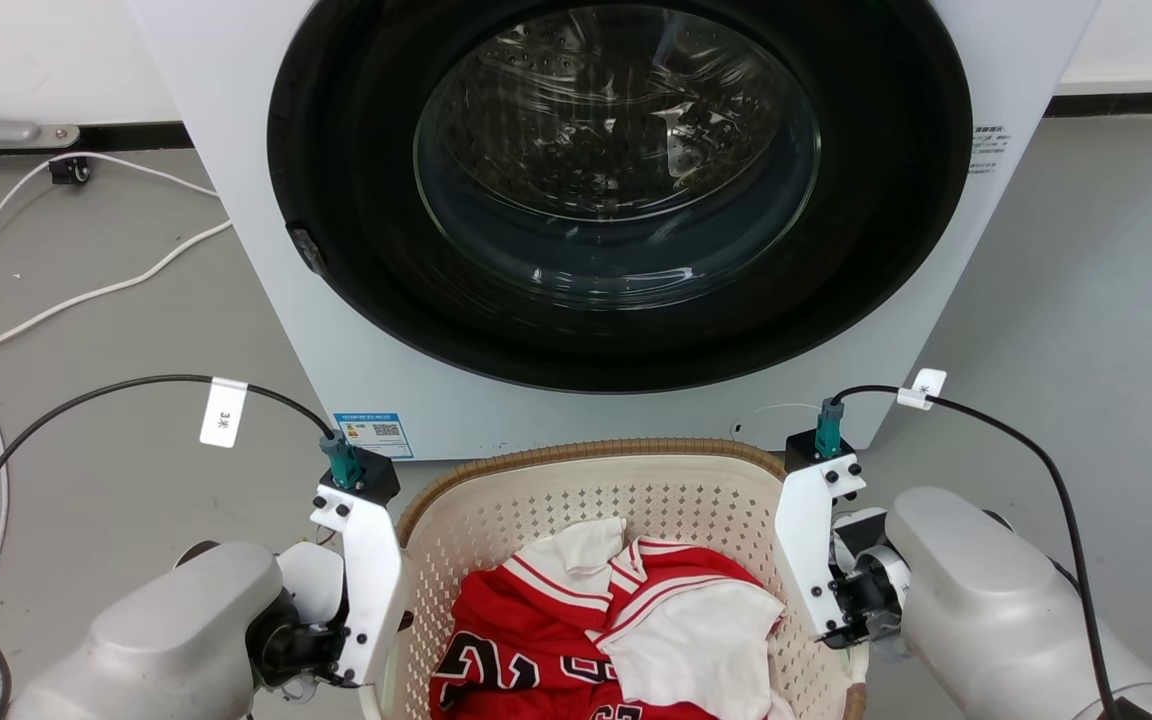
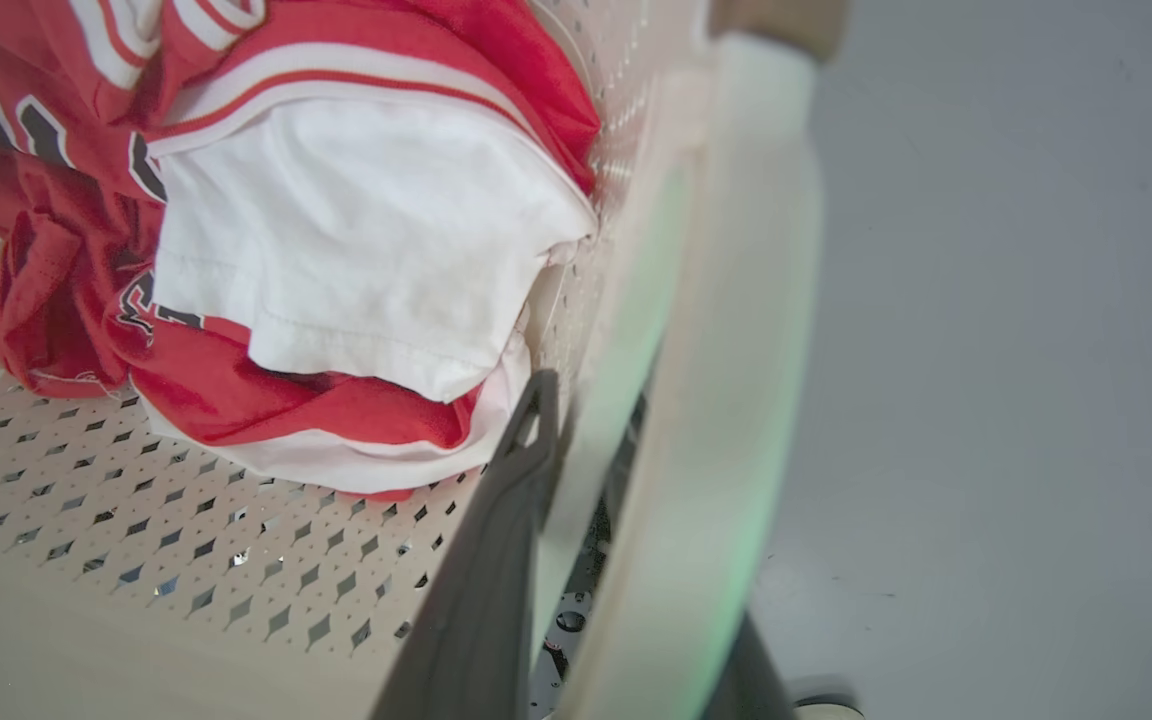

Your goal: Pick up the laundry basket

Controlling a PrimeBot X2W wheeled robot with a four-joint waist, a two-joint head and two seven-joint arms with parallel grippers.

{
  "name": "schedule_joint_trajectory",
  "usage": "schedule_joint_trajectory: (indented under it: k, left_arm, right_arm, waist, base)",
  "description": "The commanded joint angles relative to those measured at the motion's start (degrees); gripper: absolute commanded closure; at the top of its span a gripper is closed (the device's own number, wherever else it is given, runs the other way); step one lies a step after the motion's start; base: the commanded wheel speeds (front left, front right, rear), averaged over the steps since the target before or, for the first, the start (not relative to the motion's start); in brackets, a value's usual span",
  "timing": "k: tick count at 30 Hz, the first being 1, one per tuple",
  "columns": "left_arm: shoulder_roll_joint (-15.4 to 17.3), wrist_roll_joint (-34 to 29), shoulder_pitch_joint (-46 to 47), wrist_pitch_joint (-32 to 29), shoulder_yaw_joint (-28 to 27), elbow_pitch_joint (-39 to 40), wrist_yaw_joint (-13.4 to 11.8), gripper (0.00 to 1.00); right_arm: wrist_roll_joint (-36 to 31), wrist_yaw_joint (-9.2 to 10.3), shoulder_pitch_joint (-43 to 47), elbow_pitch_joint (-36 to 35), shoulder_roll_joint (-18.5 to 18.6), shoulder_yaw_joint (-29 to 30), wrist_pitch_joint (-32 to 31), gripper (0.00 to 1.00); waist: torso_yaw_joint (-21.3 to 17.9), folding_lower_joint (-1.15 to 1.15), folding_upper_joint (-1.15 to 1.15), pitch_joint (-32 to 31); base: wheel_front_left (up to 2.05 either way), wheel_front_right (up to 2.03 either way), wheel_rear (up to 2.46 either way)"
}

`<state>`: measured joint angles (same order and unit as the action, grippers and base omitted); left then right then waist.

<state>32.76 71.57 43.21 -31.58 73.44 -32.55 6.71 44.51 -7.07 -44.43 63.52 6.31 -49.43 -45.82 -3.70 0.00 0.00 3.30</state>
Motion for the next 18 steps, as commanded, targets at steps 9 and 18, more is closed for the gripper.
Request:
schedule_joint_trajectory:
  k: [9,18]
  left_arm:
    - [-1.6,0.4,0.9,-0.2,-0.1,1.6,1.3,1.00]
    - [-1.8,0.4,0.6,-0.5,-0.1,1.7,1.3,1.00]
  right_arm:
    - [1.3,-0.76,-1.3,-0.1,-1.5,-1.1,0.7,1.00]
    - [1.9,-0.76,-1.7,0.4,-1.5,-1.9,1.1,1.00]
  waist:
    - [-0.1,0.00,0.00,0.1]
    - [-0.2,0.00,0.00,-0.1]
  base:
    - [0.00,0.00,0.00]
    - [0.00,0.00,0.00]
